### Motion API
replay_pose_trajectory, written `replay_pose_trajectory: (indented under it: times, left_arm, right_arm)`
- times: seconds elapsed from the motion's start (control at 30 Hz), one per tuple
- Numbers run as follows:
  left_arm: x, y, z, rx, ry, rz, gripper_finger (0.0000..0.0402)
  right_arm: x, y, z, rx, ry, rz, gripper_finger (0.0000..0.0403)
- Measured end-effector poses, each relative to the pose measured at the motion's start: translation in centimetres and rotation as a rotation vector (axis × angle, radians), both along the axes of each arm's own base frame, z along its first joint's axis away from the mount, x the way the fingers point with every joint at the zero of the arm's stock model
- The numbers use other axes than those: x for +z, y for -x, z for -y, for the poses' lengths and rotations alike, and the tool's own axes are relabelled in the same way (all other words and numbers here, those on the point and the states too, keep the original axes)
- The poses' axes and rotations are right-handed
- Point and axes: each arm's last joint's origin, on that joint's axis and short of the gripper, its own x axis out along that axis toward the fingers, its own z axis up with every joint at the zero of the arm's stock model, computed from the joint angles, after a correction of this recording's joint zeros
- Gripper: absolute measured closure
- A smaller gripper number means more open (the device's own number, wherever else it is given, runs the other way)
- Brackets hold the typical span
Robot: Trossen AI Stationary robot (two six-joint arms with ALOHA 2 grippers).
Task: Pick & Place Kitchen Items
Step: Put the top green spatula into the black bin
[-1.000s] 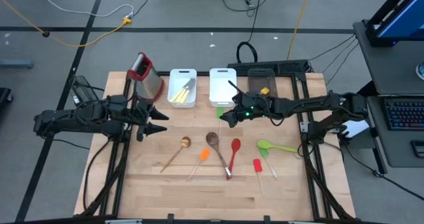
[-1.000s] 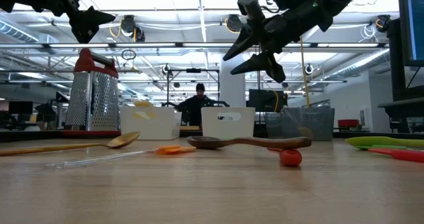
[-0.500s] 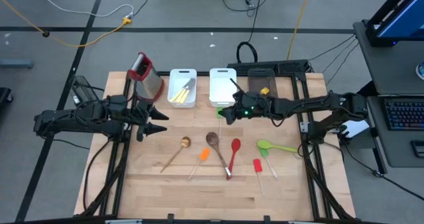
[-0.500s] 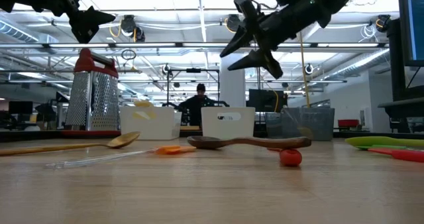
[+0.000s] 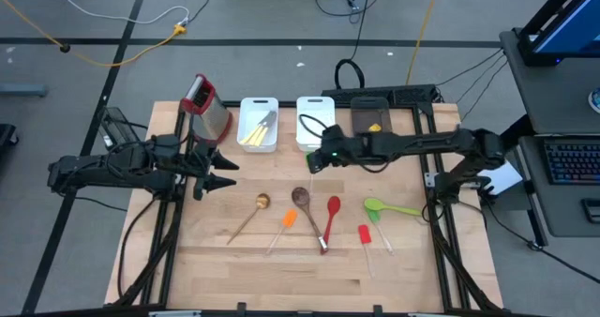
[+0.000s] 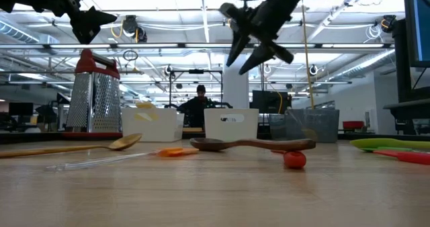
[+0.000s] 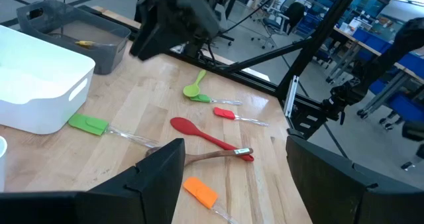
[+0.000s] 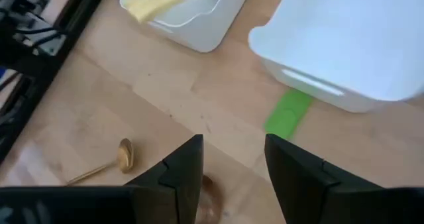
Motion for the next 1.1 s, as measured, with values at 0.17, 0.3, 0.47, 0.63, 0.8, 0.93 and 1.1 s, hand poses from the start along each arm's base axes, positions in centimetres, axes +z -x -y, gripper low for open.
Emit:
replay_pose_trajectory:
  times: [0.17,0.3,0.47,0.63,0.8,0.93,1.1]
  left_arm:
    - [0.0,0.0,0.0,0.000,0.000,0.000,0.0133]
    - [0.0,0.0,0.0,0.000,0.000,-0.001,0.0133]
    - [0.0,0.0,0.0,0.000,0.000,-0.002,0.0133]
    - [0.0,0.0,0.0,0.000,0.001,-0.003,0.0133]
    - [0.0,0.0,0.0,0.000,0.001,-0.005,0.0133]
    - [-0.1,0.0,0.0,0.000,0.001,-0.010,0.0133]
    - [-0.2,0.1,0.0,0.000,0.005,-0.025,0.0133]
  right_arm:
    - [-1.7,-2.8,0.0,0.018,-0.088,-0.068,0.0245]
    - [-3.8,-3.9,0.1,-0.028,-0.144,-0.188,0.0245]
    - [-6.1,-4.8,0.2,-0.069,-0.188,-0.218,0.0245]
    - [-7.7,-5.2,0.5,-0.122,-0.213,-0.248,0.0245]
    - [-9.3,-5.9,1.0,-0.143,-0.219,-0.242,0.0245]
    - [-10.5,-5.7,1.7,-0.214,-0.210,-0.289,0.0245]
    - [-10.5,-5.7,2.6,-0.239,-0.192,-0.282,0.0245]
